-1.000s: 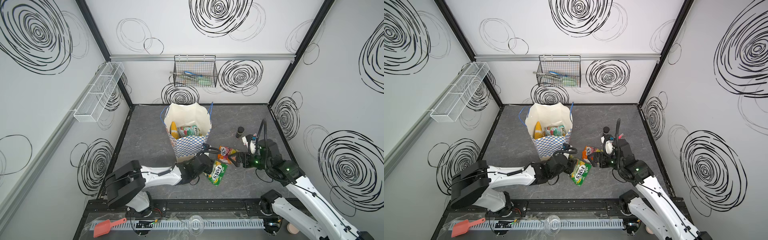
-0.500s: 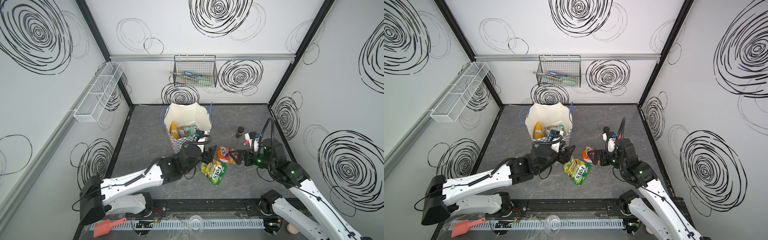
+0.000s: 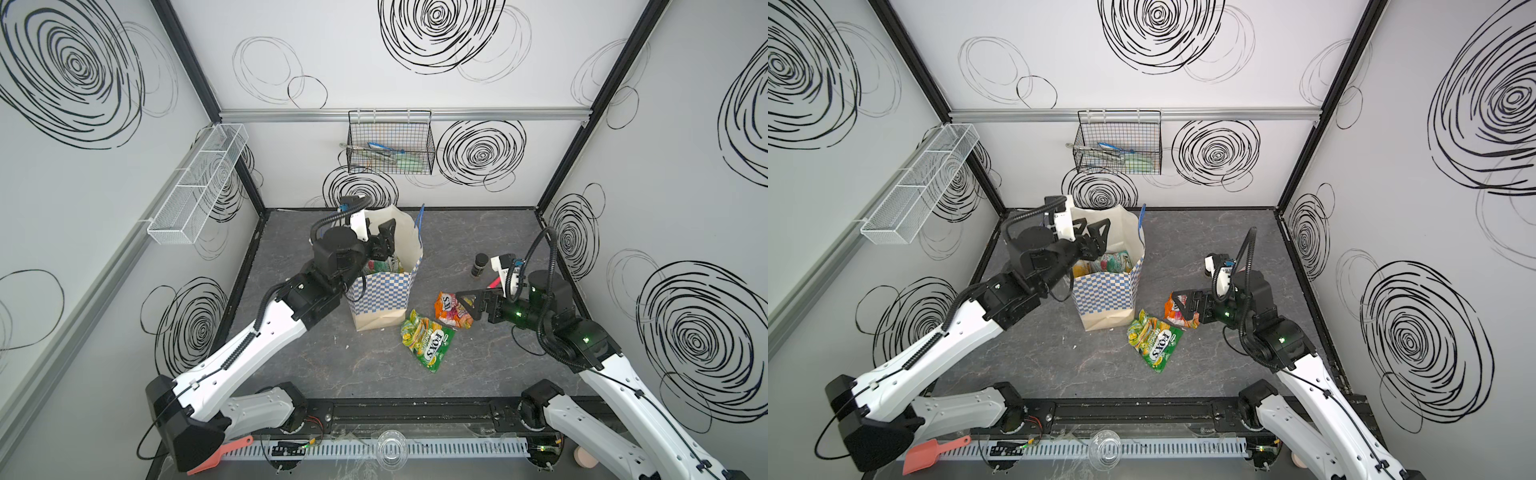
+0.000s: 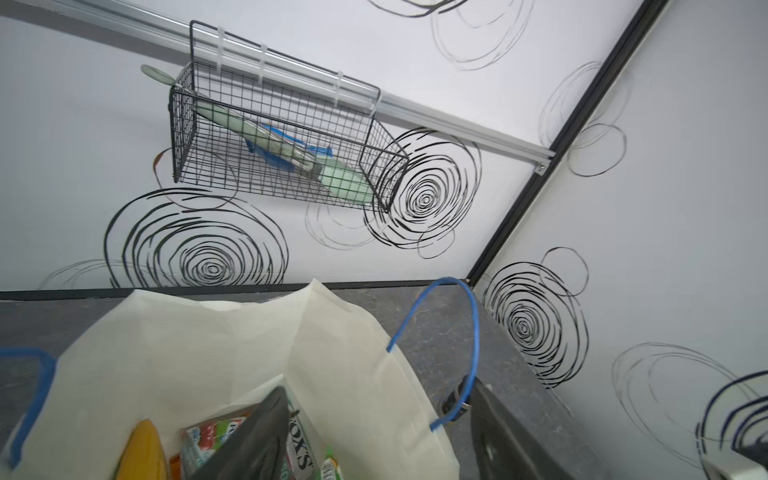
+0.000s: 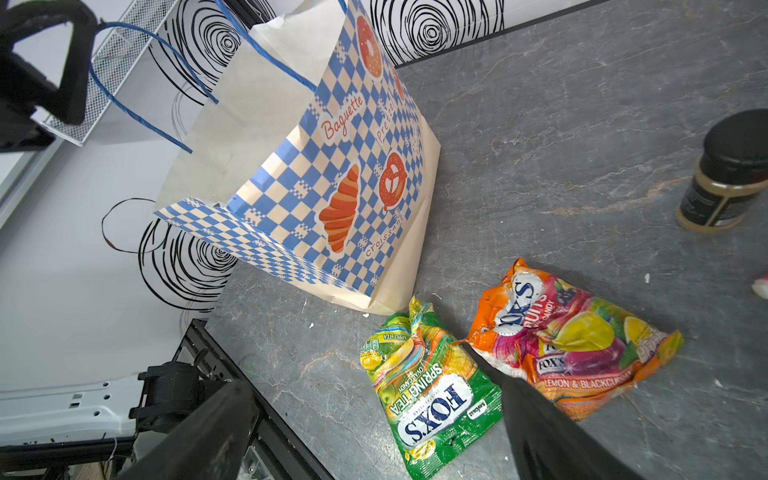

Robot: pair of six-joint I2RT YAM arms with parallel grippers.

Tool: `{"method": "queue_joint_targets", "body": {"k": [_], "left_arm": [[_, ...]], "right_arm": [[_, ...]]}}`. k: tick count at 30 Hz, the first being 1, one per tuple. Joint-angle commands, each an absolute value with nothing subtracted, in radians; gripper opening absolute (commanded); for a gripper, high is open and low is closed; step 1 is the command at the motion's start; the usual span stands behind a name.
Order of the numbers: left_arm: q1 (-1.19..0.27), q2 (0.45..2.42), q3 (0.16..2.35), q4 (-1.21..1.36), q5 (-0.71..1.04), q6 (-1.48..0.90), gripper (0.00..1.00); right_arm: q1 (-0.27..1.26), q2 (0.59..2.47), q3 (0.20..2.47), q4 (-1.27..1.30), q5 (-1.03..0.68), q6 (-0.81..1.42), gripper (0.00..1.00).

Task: Take the snacks out of the paper bag
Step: 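Raise the left gripper and move it back over the bag opening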

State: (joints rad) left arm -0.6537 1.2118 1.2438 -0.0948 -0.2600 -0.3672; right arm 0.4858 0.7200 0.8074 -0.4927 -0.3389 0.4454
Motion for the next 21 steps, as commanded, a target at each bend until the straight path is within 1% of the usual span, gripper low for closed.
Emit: {"method": "queue_joint_targets", "body": {"k": [1,8,12,21], "left_arm": [[-0.603,1.293,1.327,-0.187,-0.181,-0.313,0.71],[-0.525,1.466,1.483,-0.377,-0.086,-0.233,0.69],[-0.514,1.554,1.562,-0.51,-0.064,-0.191,0.7],[-0.505,1.69,1.574,-0.633,-0.057,-0.153,0.7]], "right_arm": [[0.484,0.702,0.829,-0.484,-0.348,0.446,0.97],[0.485,0.689,0.823,-0.495,-0.346,0.446,0.97],[0.485,0.685,0.82,-0.491,-0.346,0.446,0.97],[0.485,0.684,0.819,-0.492,-0.348,0.44,0.97]]}}
